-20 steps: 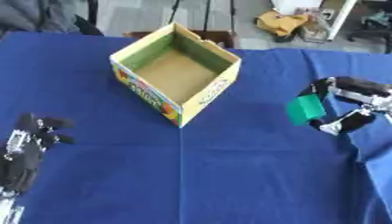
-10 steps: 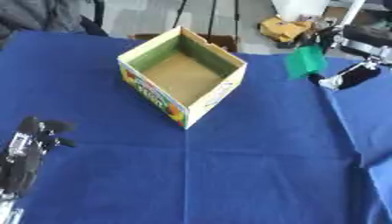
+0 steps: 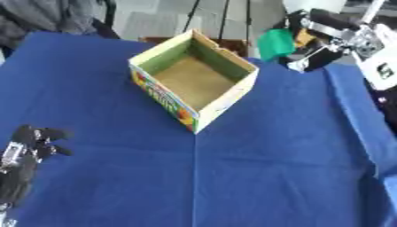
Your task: Pick up objects on the table and place them in the box.
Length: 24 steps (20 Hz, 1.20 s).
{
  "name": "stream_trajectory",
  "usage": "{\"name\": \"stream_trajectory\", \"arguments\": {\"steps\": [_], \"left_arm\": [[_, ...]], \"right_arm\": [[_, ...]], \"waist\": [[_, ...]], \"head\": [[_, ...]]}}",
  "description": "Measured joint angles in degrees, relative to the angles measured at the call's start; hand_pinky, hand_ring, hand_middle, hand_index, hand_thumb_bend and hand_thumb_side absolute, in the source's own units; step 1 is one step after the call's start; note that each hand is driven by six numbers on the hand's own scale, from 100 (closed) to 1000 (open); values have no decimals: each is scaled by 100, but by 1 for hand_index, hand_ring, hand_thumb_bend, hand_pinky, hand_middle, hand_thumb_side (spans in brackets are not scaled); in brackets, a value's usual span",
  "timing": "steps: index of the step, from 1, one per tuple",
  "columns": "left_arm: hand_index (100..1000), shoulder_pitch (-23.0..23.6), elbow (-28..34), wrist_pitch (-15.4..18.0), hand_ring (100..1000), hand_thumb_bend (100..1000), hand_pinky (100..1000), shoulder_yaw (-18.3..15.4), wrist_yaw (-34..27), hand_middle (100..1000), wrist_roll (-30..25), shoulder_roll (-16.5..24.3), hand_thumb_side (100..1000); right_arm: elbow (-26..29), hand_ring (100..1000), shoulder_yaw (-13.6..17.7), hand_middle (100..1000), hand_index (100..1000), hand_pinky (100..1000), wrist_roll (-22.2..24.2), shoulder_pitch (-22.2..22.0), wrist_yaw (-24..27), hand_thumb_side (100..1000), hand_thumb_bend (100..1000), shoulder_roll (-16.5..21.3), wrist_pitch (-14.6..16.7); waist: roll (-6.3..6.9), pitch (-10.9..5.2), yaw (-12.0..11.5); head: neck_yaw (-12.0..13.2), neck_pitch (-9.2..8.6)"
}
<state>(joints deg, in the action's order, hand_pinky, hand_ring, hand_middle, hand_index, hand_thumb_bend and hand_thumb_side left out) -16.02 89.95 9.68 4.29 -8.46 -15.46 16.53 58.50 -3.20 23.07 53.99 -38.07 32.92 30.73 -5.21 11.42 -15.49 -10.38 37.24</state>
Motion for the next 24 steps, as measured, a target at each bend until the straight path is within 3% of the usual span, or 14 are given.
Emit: {"name": "stream_trajectory", "arguments": {"steps": [6,11,17,24], "left_arm": [[655,-265,2,-52,791,401,610,148,-85,603,-152,-162,1000],[654,-385,5,-93,791,403,610,254,-145,603,-263,-275,1000],[654,-448,20,-102,791,402,610,326,-165,603,-345,-298,1000],[654,-462,21,-113,791,408,610,328,-164,602,-364,-299,1000]], "right_arm": [[-208,622,30,394,457,629,-206,174,-197,100,100,-351,-5],[-404,630,38,411,478,636,-253,180,-334,100,100,-500,-38],[-609,655,32,468,539,645,-247,178,-631,129,100,-705,-16],[-873,680,-41,535,611,656,-183,80,-1059,223,100,-1004,96]], "waist": [[-43,31,-479],[-61,62,-747],[-88,128,-850],[-135,174,-777]], "head": [[-320,-162],[-603,-264],[-795,-307],[-841,-308]]}}
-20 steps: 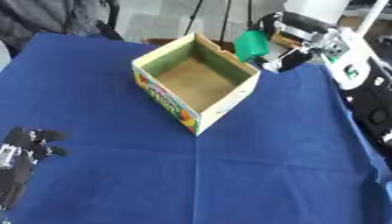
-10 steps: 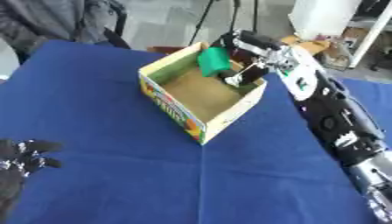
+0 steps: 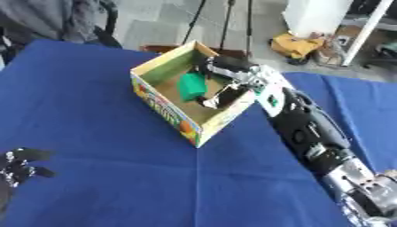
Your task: Pick up objects on the table and place them in the box.
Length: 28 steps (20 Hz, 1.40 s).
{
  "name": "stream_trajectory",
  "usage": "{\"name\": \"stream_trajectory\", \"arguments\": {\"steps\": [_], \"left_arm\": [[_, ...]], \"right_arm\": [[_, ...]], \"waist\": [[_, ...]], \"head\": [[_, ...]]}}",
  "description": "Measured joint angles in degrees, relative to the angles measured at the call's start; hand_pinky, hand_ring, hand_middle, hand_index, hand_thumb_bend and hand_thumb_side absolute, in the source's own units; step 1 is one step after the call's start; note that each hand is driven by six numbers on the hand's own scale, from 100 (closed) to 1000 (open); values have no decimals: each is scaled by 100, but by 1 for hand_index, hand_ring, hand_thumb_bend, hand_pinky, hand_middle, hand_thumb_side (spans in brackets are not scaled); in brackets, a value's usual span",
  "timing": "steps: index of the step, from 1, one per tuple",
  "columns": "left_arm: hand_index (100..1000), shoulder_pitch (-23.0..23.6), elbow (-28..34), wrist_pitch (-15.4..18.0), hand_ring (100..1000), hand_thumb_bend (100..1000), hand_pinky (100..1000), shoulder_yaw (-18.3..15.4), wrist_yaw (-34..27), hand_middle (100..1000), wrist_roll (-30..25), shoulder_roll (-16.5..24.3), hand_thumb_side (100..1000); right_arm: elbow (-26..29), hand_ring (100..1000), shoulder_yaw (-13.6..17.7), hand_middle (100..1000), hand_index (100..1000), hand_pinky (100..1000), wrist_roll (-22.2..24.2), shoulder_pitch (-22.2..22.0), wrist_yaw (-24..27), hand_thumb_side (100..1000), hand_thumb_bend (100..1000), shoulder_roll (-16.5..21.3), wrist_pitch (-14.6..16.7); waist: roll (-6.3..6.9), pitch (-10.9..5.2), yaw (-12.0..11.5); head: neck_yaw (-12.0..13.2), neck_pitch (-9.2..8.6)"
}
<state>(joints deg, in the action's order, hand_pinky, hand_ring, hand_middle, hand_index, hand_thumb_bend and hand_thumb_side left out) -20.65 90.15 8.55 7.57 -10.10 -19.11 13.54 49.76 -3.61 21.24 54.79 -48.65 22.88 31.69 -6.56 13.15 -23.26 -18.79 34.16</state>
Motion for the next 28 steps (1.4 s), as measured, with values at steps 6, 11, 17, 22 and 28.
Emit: {"name": "stream_trajectory", "arguments": {"steps": [6,11,17,22,28], "left_arm": [[653,-1,0,-1,790,409,610,0,1,601,-1,-1,1000],[653,-1,0,-2,790,410,609,0,1,601,-1,-1,1000],[653,1,0,-3,790,411,609,0,1,600,-1,-1,1000],[652,46,-2,-7,789,414,609,-3,1,600,5,-1,1000],[652,214,-33,-24,789,419,609,-57,15,599,72,0,1000]], "right_arm": [[-62,782,-17,824,861,722,-65,-18,-139,444,171,-97,129],[-5,836,-34,926,914,757,-151,-18,-128,527,312,-98,248],[204,855,-71,968,931,763,-159,-18,-3,526,330,-98,279],[583,841,-121,942,922,756,-285,-41,292,440,294,-72,322],[1651,790,-248,867,904,737,-461,-346,1444,303,100,426,152]], "waist": [[-1,0,54],[-1,-6,76],[-1,-13,114],[3,-65,265],[8,-169,644]], "head": [[1,0],[3,0],[5,0],[74,7],[373,80]]}}
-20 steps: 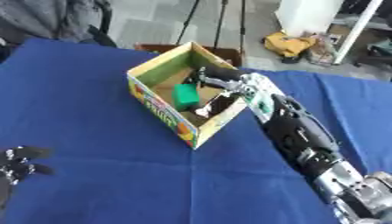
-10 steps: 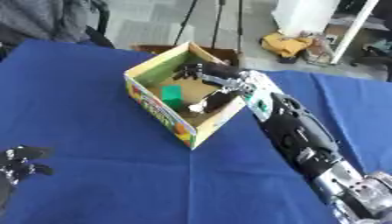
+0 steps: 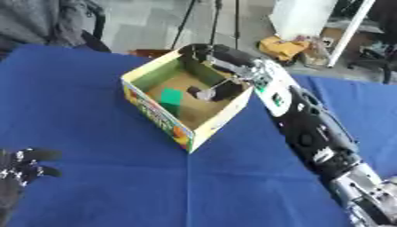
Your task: Pick up objects on the table and place them in the box.
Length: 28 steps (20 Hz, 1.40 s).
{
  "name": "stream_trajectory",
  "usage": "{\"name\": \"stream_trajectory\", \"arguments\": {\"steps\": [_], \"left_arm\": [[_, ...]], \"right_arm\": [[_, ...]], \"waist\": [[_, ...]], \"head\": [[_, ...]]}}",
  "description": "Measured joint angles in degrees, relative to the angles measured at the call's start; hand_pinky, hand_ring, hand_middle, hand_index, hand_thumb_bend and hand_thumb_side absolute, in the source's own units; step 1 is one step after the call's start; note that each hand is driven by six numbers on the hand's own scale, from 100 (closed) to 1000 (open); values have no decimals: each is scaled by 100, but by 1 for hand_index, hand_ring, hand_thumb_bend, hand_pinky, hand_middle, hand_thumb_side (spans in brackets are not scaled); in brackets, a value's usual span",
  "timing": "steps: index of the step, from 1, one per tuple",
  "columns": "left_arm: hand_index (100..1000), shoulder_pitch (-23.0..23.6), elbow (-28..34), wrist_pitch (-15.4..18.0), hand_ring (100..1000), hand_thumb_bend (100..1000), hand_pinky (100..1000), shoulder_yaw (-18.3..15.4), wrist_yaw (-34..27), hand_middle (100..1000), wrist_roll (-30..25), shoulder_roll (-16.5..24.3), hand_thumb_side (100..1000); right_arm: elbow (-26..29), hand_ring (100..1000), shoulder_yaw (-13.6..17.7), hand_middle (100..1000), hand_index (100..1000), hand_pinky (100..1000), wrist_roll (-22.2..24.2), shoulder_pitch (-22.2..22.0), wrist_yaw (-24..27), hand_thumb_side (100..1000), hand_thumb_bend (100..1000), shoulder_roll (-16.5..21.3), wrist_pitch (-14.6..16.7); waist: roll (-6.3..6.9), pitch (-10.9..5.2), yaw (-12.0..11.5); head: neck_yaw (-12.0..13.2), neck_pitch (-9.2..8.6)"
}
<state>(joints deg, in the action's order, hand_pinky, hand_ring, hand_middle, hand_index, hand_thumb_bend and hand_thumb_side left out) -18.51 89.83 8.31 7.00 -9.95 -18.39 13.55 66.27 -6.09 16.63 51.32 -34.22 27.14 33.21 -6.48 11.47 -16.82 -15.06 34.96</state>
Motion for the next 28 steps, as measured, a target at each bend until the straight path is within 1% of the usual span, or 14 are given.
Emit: {"name": "stream_trajectory", "arguments": {"steps": [2,3,4,5,6,8,11,13,14,16,18,19,24,28], "left_arm": [[652,37,-5,3,789,416,609,-32,11,599,28,4,1000],[652,40,-6,9,789,415,609,-55,19,599,48,6,1000],[652,41,-6,10,789,415,609,-71,25,599,67,9,1000],[652,42,-6,19,789,416,609,-93,28,599,87,12,1000],[652,43,-6,22,789,416,609,-112,29,599,106,13,1000],[652,48,-6,31,789,413,609,-158,30,600,149,16,1000],[652,51,-5,40,789,413,609,-197,30,600,198,47,1000],[652,52,-5,45,789,413,609,-208,30,600,213,62,1000],[651,53,-4,46,789,404,608,-211,30,600,216,62,1000],[651,50,-2,61,790,402,609,-267,27,600,255,79,1000],[651,33,2,79,790,400,608,-331,15,600,319,113,1000],[651,29,17,85,790,401,608,-349,13,600,348,114,1000],[651,43,38,102,790,400,608,-445,-2,600,448,164,1000],[651,63,50,106,790,402,608,-463,-3,600,479,164,1000]], "right_arm": [[488,782,1,850,901,733,-62,-242,614,315,100,222,-226],[747,778,5,843,900,730,-80,-406,976,486,100,341,-355],[1002,774,18,830,898,728,-91,-572,1341,379,100,461,-495],[1259,772,55,827,898,727,-106,-752,1713,402,100,573,-649],[1486,768,104,813,898,726,-124,-925,2056,537,100,668,-798],[1892,766,237,802,897,726,-204,-1310,2744,646,100,782,-1103],[2373,766,433,802,897,726,-321,-1749,3580,646,100,855,-1495],[2577,766,501,802,897,726,-340,-1813,3875,646,100,868,-1673],[2641,751,520,757,879,727,-343,-1816,3970,710,100,873,-1737],[2683,744,611,741,872,725,-394,-1908,4119,736,100,852,-1854],[2656,730,804,722,858,714,-504,-2179,4272,755,100,725,-1940],[2655,717,906,705,848,706,-577,-2331,4365,769,100,633,-1970],[2720,704,1141,688,842,699,-959,-3032,4809,825,100,35,-2098],[2937,686,1209,675,841,689,-1017,-3666,5192,852,100,-183,-2130]], "waist": [[4,-4,127],[12,-7,189],[28,-14,243],[47,-20,298],[62,-22,354],[85,-22,487],[122,-20,581],[117,-20,582],[113,-19,583],[157,19,704],[255,42,986],[299,42,1041],[290,47,1113],[325,53,1189]], "head": [[123,27],[183,29],[234,31],[284,32],[326,33],[415,34],[510,34],[538,34],[543,34],[596,33],[699,33],[745,32],[854,28],[862,27]]}}
